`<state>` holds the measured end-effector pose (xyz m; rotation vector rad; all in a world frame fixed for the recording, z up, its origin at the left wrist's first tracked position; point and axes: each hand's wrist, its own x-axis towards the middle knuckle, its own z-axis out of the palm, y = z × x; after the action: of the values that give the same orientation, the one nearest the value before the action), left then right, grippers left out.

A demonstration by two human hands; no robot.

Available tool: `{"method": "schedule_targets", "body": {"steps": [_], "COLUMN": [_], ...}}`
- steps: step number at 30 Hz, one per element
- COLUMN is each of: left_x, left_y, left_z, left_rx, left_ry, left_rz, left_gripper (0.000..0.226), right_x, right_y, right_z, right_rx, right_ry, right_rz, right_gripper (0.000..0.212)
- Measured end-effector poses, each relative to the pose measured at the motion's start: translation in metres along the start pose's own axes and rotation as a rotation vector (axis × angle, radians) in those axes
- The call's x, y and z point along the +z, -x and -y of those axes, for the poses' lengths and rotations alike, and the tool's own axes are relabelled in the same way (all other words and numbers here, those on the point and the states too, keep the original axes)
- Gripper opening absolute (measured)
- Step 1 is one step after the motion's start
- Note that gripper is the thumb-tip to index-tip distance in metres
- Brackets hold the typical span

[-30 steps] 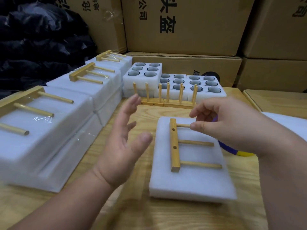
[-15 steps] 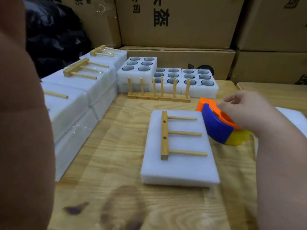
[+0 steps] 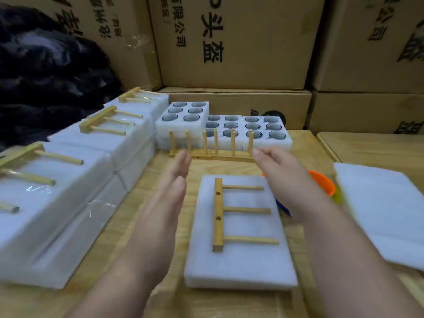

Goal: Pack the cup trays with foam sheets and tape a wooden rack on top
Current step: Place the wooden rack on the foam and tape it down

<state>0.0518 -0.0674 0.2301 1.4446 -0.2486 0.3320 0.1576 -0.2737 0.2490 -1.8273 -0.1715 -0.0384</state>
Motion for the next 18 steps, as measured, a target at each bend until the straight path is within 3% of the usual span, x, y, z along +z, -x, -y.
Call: {"method": "schedule_targets", "body": {"steps": [3, 5, 11, 18], "left_x": [-0.003, -0.001, 0.001, -0.011], "left_y": [-0.007, -0.016, -0.039, -0.047], "left_z": [0.027, 0.041, 0.066, 0.085], "left_rx": [-0.253, -0.385, -0.588, -0.641], "left_ry": [0.101, 0.229, 0.237, 0.368], "left_rz": [-0.021, -0.083, -0.104, -0.15], "left_gripper": [0.045, 0.024, 0.059, 0.06], "right_x": [0.017, 0.017, 0.015, 0.023], "right_y": [-0.002, 0.0, 0.0, 0.002], "right_z": [-0.007, -0.014, -0.038, -0.038], "right_rx": [0.035, 0.02, 0.011, 0.013], "right_ry": [-0.198, -0.268, -0.39, -0.281], "right_rz": [-0.028, -0.063, -0.107, -0.092], "right_gripper": [0.032, 0.042, 0.028, 0.032]}}
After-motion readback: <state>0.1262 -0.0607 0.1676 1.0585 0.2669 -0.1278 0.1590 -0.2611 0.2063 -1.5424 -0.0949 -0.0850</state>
